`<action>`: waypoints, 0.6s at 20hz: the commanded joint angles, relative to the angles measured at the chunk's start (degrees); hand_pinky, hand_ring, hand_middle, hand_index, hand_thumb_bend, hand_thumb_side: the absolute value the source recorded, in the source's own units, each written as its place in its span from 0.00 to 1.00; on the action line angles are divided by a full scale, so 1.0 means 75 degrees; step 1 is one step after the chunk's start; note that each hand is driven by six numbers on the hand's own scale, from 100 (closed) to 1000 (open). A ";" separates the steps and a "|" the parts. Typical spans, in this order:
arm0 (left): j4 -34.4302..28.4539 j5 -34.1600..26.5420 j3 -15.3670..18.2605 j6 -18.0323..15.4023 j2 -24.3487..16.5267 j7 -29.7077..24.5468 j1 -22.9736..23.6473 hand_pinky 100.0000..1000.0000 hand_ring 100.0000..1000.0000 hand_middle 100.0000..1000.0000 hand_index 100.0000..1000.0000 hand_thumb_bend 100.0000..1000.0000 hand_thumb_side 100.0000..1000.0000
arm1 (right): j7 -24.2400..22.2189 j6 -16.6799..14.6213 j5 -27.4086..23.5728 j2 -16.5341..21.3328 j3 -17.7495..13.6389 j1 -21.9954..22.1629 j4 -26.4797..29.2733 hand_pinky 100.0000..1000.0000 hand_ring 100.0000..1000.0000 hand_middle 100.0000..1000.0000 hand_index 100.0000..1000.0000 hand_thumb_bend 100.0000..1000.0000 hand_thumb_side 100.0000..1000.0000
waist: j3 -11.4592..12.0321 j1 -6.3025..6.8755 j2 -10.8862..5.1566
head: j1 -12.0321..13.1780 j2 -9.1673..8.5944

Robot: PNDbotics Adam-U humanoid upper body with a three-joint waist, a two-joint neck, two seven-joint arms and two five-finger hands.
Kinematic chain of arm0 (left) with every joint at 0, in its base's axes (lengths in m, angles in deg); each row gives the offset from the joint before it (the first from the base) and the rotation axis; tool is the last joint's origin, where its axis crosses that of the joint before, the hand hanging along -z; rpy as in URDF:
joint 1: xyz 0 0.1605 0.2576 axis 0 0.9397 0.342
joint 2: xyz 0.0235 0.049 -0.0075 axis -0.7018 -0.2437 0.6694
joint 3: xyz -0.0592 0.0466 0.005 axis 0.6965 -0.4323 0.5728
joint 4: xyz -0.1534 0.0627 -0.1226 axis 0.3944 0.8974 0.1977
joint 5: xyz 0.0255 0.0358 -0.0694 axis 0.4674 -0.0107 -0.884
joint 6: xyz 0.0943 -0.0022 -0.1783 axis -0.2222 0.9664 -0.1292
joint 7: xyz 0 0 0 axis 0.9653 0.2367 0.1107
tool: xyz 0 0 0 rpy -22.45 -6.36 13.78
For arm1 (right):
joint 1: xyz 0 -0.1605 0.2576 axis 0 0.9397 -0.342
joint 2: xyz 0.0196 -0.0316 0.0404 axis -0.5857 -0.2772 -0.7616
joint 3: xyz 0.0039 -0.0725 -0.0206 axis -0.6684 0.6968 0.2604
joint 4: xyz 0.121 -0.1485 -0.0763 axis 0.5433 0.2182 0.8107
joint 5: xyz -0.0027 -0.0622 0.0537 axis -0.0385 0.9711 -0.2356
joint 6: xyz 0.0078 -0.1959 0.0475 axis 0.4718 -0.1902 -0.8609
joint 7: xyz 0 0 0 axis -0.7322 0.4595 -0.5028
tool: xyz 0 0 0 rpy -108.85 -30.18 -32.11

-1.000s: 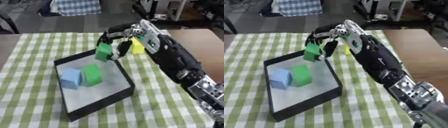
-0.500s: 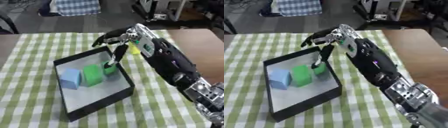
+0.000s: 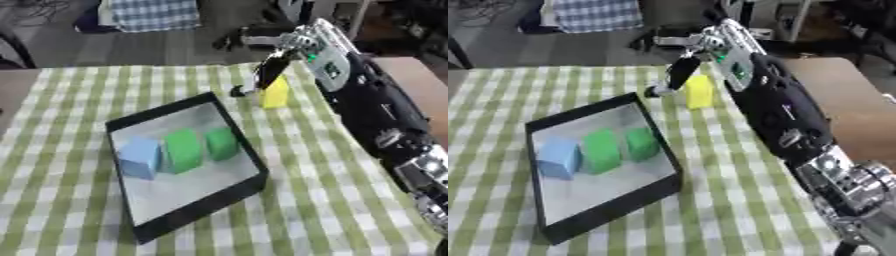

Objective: Pick up objects on the table and place them in the box.

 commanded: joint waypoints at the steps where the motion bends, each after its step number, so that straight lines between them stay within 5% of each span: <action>1: -0.0118 -0.0046 0.0028 -0.0019 -0.0011 -0.0034 -0.0138 0.68 0.65 0.66 0.88 0.62 0.79 | 0.0469 0.0342 0.0688 0.0169 -0.0517 -0.0340 -0.0979 0.90 0.91 0.89 0.99 0.42 0.35 | 0.0097 0.0105 -0.0059 | -0.0090 -0.0007; 6: -0.0127 -0.0069 0.0013 -0.0029 0.0017 -0.0068 -0.0186 0.68 0.65 0.66 0.88 0.62 0.79 | 0.1015 0.0739 0.1368 0.0133 -0.0958 -0.0509 -0.2212 0.91 0.92 0.90 0.99 0.42 0.36 | 0.0360 0.0195 0.0058 | -0.0199 -0.0059; 12: -0.0123 -0.0089 0.0007 -0.0032 0.0044 -0.0078 -0.0212 0.68 0.65 0.66 0.88 0.62 0.79 | 0.1419 0.1066 0.1722 0.0076 -0.1129 -0.0557 -0.2859 0.91 0.92 0.90 0.99 0.41 0.37 | 0.0483 0.0227 0.0134 | -0.0319 -0.0148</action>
